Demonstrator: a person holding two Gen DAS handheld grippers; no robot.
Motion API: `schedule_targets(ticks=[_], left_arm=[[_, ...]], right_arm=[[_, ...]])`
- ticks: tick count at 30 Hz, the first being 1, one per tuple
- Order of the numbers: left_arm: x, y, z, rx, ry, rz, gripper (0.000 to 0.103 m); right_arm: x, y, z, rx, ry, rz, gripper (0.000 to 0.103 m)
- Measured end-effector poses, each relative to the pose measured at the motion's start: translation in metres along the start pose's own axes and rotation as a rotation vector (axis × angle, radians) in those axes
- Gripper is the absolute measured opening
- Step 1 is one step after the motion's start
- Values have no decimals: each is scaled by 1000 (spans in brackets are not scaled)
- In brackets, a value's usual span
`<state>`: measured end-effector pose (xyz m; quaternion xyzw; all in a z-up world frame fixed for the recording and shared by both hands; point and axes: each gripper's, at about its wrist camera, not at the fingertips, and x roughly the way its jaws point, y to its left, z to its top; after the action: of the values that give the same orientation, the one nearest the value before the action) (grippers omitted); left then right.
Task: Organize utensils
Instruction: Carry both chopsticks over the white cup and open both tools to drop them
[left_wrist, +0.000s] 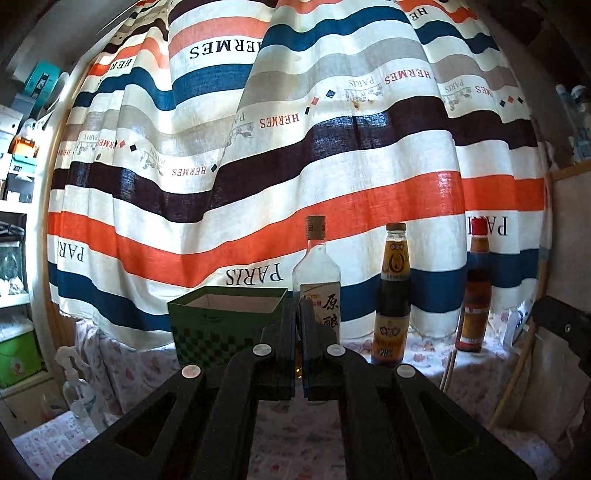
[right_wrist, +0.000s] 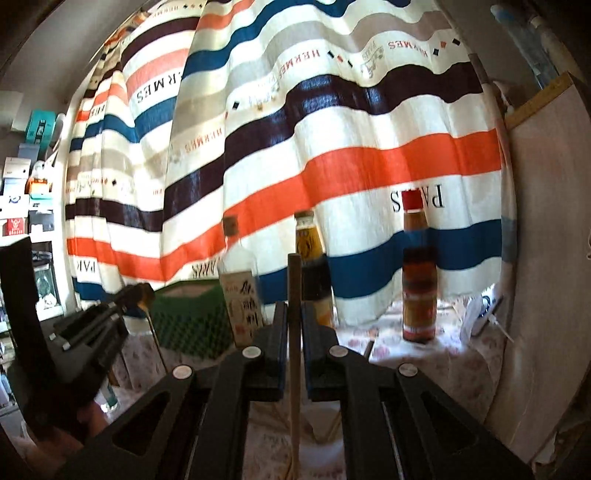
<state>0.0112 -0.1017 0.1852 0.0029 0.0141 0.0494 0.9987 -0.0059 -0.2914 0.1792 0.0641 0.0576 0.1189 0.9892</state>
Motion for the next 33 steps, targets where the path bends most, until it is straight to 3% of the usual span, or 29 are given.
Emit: schedule_targets(ticks=[5,13,17,23,33], left_arm=[[10,-16,-6,28,-68,-4,1],[44,-41,-25,28,-37,-22,1],[57,-52,-41,8,-40,14,1],[74,-70,-70,23,-48,52,1],[88,-82,-94,34,36,-29,2]], right_arm=[[23,-9,-3,44,-3,4,7],[39,-41,-11,167,-61,-3,7],[41,-52,-13,200,-91,-28,7],[54,-59,-20,197,-69,-79,7],[81,-64,-34,209,54,-90,7]])
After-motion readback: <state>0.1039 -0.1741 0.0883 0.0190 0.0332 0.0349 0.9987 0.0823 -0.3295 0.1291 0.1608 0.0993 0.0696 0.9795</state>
